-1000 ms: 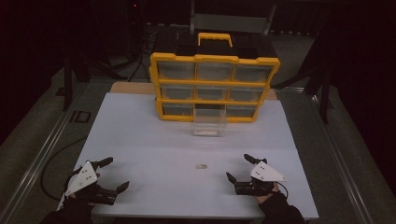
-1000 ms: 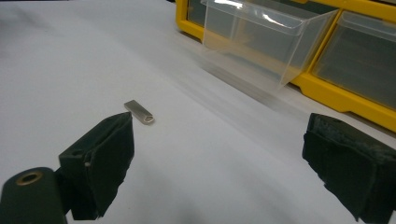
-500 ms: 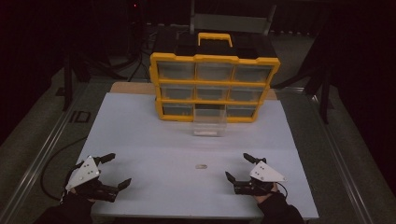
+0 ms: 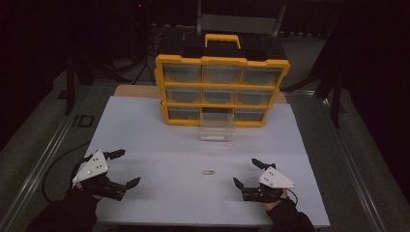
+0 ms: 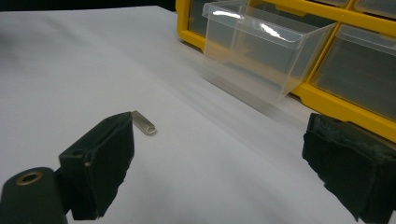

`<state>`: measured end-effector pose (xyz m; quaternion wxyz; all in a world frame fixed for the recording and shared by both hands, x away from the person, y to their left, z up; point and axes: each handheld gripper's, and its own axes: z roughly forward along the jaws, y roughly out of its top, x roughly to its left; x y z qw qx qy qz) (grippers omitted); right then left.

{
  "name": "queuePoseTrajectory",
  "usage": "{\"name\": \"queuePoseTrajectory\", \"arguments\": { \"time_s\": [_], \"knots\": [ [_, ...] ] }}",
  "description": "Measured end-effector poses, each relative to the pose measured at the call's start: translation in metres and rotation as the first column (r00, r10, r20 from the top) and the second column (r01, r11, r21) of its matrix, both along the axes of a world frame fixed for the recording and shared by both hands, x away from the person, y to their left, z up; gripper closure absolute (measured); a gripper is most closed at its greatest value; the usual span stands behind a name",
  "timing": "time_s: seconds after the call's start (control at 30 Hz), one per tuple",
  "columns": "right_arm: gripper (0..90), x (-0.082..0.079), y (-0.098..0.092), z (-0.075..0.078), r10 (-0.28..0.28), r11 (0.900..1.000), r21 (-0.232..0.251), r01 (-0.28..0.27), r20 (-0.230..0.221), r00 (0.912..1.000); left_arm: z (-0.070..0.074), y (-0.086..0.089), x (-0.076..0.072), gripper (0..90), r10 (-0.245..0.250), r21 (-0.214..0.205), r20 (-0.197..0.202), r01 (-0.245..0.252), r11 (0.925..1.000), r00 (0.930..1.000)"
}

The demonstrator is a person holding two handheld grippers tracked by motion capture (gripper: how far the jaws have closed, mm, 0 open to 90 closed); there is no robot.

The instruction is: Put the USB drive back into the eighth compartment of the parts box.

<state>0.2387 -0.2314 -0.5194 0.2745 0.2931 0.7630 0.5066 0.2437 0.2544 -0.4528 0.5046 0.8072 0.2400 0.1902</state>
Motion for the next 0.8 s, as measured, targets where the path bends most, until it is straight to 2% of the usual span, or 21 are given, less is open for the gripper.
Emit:
{"name": "queuePoseTrajectory", "arguments": {
  "time_s": [0.33, 0.6, 0.8],
  "knots": [
    [9.3, 0.000, 0.000, 0.001, 0.005, 1.0000, 0.005, -0.005, 0.004, 1.0000, 0.021, -0.021, 0.016, 0.3, -0.069, 0.053, -0.015, 0.070, 0.9961, 0.9975],
    [9.3, 0.000, 0.000, 0.001, 0.006, 0.9999, 0.016, -0.006, 0.003, 1.0000, 0.033, -0.037, 0.027, 0.3, -0.104, 0.062, -0.017, 0.105, 0.9926, 0.9945],
    [9.3, 0.000, 0.000, 0.002, 0.008, 0.9998, 0.020, -0.008, 0.003, 1.0000, 0.039, -0.053, 0.035, 0.2, -0.133, 0.098, -0.037, 0.136, 0.9859, 0.9905]
  ]
}}
